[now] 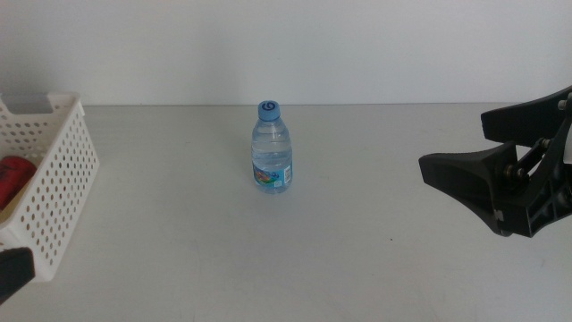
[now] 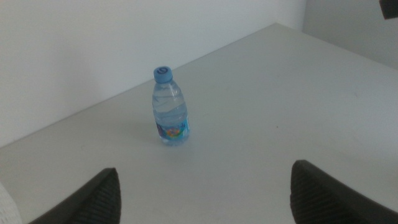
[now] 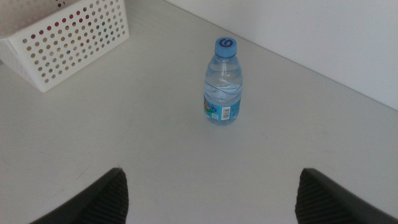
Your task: Use arms to grab the bottles and put them into the dustbin to the left of the table.
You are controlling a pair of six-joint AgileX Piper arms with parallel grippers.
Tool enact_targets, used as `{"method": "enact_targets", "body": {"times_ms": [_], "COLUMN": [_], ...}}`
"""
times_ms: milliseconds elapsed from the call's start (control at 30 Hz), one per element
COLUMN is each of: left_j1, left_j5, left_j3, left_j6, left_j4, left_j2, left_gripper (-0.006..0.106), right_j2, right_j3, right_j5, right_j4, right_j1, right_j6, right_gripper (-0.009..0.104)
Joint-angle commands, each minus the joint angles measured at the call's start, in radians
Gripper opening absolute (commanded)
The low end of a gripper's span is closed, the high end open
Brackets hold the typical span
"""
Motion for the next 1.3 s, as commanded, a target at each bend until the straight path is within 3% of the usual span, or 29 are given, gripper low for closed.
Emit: {"method": "enact_targets", "body": {"times_ms": [0, 267, 600, 933, 1133, 1267], "left_j1": [-0.007, -0.007, -0.007, -0.007, -0.007, -0.007], "left_j5": [-0.130, -0.381, -0.937, -0.963, -1.015, -1.204], "left_j3": [-0.024, -0.008, 0.259, 0.321, 0.324, 0.383], "left_j6": [-0.014, -0.013, -0.015, -0.012, -0.015, -0.088], "left_j4": [-0.011, 0.017, -0.019, -0.012, 0.045, 0.104], "left_j2": [0.017, 0.019, 0.153, 0.333, 0.459, 0.549], "left_gripper": [0.093, 0.093, 0.093, 0.093, 0.093, 0.093], "right_j2": [-0.010, -0.010, -0.010, -0.010, -0.010, -0.010], "right_j3": [-0.039, -0.039, -0.038, -0.038, -0.038, -0.038], "right_j5": [-0.067, -0.067, -0.067, -0.067, -0.067, -0.067], "right_j4": [-0.010, -0.010, -0.010, -0.010, -0.010, -0.010], "right_j1": [0.003, 0.003, 0.003, 0.003, 0.003, 0.003], "right_j6": [-0.005, -0.005, -0.005, -0.005, -0.005, -0.005], "right_gripper": [0.071, 0.071, 0.071, 0.071, 0.071, 0.071]}}
